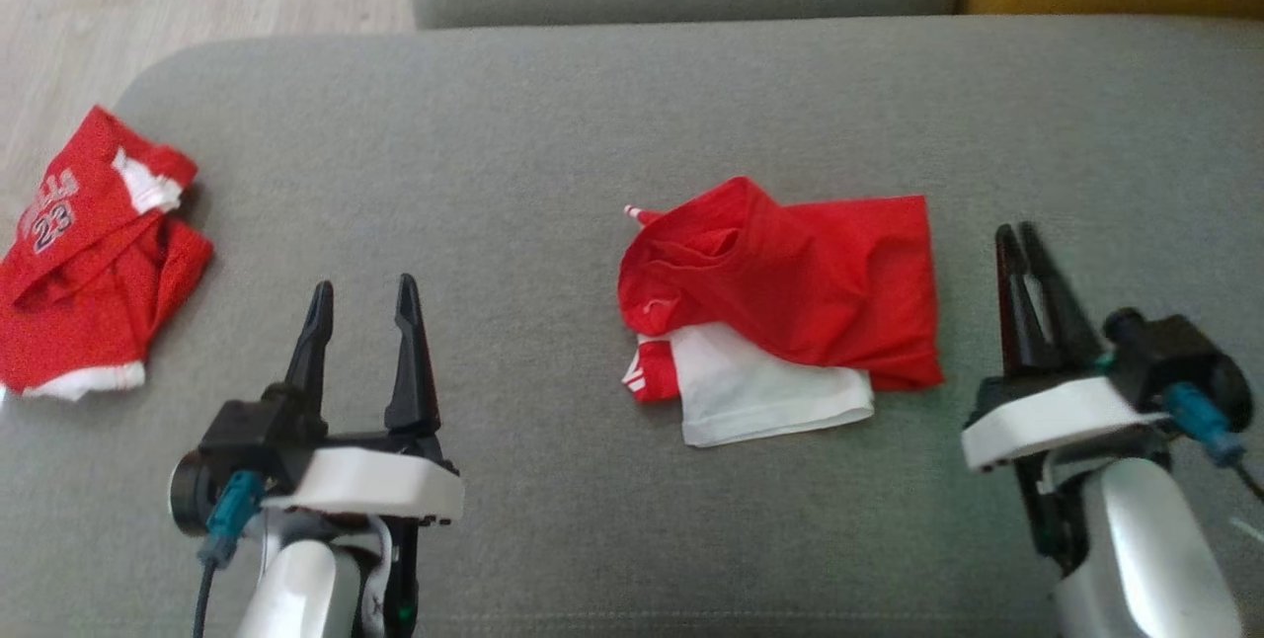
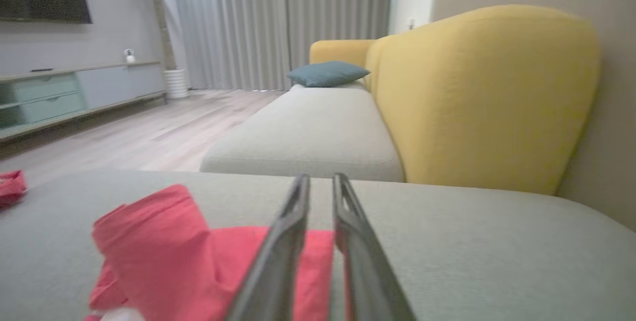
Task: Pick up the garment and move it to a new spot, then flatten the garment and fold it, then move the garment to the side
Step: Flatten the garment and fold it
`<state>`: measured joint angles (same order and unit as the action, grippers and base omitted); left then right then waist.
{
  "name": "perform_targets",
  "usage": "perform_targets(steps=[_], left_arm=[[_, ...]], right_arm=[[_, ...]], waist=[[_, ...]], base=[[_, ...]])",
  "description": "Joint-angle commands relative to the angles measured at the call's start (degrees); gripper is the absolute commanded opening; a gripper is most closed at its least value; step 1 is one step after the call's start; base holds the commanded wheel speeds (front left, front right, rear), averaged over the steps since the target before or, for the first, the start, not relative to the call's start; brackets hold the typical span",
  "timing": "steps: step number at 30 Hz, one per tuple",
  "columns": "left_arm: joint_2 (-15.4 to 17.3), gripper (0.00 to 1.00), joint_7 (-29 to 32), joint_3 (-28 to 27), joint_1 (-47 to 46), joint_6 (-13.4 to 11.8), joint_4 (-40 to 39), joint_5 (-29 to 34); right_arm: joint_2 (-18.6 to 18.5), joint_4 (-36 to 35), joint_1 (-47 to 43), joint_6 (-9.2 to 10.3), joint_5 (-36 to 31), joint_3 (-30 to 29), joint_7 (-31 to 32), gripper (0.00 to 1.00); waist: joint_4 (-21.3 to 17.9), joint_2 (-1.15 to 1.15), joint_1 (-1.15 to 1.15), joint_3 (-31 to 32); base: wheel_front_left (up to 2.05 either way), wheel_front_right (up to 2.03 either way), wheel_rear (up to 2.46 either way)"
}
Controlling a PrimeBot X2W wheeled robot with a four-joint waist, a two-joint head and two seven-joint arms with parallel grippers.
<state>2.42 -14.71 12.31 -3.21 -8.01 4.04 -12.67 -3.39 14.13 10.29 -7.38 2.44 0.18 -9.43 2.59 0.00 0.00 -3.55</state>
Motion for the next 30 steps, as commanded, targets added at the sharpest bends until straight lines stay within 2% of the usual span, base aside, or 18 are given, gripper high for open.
perform_targets(steps=[1,6,15,23,30], left_arm=[[0.5,1.00,-0.3,-1.7,-3.3,0.1,-1.8,0.0],[0.5,1.00,-0.3,-0.9,-4.7,0.1,-1.6,-0.3],[0.5,1.00,-0.3,-1.0,-6.2,0.1,-1.0,-0.7],[0.5,1.00,-0.3,-0.6,-6.5,-0.3,-0.8,-1.1],[0.5,1.00,-0.3,-0.3,-6.4,-0.6,-0.7,-1.3]], right_arm=[[0.2,-1.5,2.8,-0.11,-0.3,1.8,0.1,0.00],[0.3,3.0,6.3,-0.11,-0.8,4.2,1.5,0.00],[0.4,16.1,13.4,-0.11,-1.1,8.8,1.8,0.00],[0.5,21.6,16.0,-0.11,2.9,18.0,0.0,0.00],[0.5,23.4,16.0,-0.11,8.2,27.3,2.0,0.00]], waist=[[1.2,0.00,0.00,-1.1],[4.3,0.00,0.00,-3.7],[8.6,0.00,0.00,-5.8],[9.3,0.00,0.00,-5.8],[8.7,0.00,0.00,-5.5]], base=[[0.00,0.00,0.00],[0.00,0.00,0.00],[0.00,0.00,0.00],[0.00,0.00,0.00],[0.00,0.00,0.00]])
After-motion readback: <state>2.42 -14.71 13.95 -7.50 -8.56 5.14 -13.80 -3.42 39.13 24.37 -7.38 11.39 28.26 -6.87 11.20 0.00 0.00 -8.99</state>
